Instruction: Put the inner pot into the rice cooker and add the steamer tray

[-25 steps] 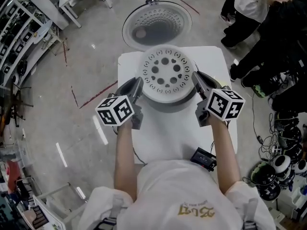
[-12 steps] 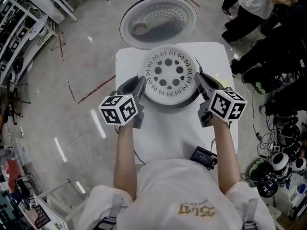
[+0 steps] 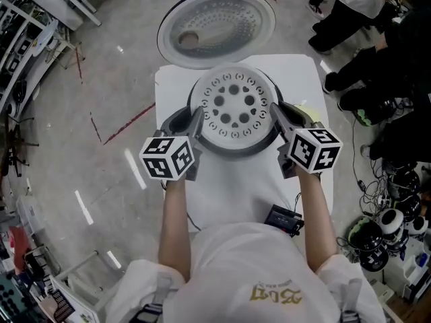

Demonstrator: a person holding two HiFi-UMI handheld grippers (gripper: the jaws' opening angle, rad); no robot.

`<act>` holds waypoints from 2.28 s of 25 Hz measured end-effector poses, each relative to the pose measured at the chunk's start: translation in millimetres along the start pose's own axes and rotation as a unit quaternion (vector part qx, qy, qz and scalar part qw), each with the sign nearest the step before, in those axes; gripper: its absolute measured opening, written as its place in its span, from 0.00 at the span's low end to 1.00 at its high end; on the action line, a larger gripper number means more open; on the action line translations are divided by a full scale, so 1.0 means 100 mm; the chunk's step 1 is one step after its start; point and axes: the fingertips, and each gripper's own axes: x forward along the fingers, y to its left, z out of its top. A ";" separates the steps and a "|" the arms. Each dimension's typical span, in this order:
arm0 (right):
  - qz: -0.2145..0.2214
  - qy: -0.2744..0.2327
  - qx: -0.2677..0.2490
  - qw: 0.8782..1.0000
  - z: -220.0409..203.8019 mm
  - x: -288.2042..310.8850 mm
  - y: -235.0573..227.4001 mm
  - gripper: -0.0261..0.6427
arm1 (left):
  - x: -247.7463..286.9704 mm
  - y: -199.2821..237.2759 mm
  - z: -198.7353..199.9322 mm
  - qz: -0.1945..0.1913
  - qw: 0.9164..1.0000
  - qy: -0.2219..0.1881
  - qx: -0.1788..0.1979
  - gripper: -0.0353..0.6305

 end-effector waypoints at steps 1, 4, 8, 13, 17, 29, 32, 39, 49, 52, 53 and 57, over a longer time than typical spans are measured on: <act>-0.003 0.001 -0.006 1.000 -0.01 0.01 -0.01 0.15 | 0.00 -0.01 0.01 0.002 1.000 -0.004 0.009 0.21; -0.007 0.003 -0.013 1.000 0.00 0.03 -0.04 0.15 | 0.04 -0.03 0.04 0.000 1.000 -0.007 0.027 0.22; -0.018 0.016 -0.025 0.999 -0.08 0.10 -0.09 0.16 | 0.10 -0.03 -0.06 -0.001 0.999 0.014 0.051 0.26; -0.030 0.017 -0.056 0.998 -0.11 0.13 -0.11 0.17 | 0.14 -0.05 -0.10 0.012 0.997 0.019 0.079 0.30; -0.034 0.016 -0.062 0.997 -0.11 0.13 -0.12 0.18 | 0.15 -0.08 -0.10 0.018 0.995 0.022 0.094 0.34; -0.042 0.001 -0.067 0.997 -0.10 0.04 -0.09 0.25 | 0.12 -0.13 -0.16 0.046 0.988 0.025 0.146 0.52; -0.041 -0.006 -0.068 0.997 -0.10 -0.03 -0.05 0.25 | 0.09 -0.12 -0.19 0.056 0.987 0.020 0.147 0.58; -0.010 -0.031 -0.027 0.999 -0.17 -0.26 0.13 0.24 | -0.11 -0.24 -0.14 0.042 0.992 -0.018 0.120 0.49; 0.006 -0.048 0.015 0.999 -0.46 -0.64 0.33 0.18 | -0.44 -0.57 -0.30 -0.010 0.996 -0.038 0.079 0.28; 0.009 -0.056 0.020 0.998 -0.55 -0.78 0.40 0.13 | -0.57 -0.69 -0.39 -0.025 0.996 -0.037 0.072 0.20; 0.011 -0.060 0.022 0.998 -0.57 -0.82 0.43 0.11 | -0.61 -0.72 -0.43 -0.028 0.996 -0.036 0.071 0.18; 0.027 -0.069 0.037 0.997 -0.69 -0.99 0.56 0.06 | -0.77 -0.81 -0.54 -0.041 0.997 -0.034 0.060 0.09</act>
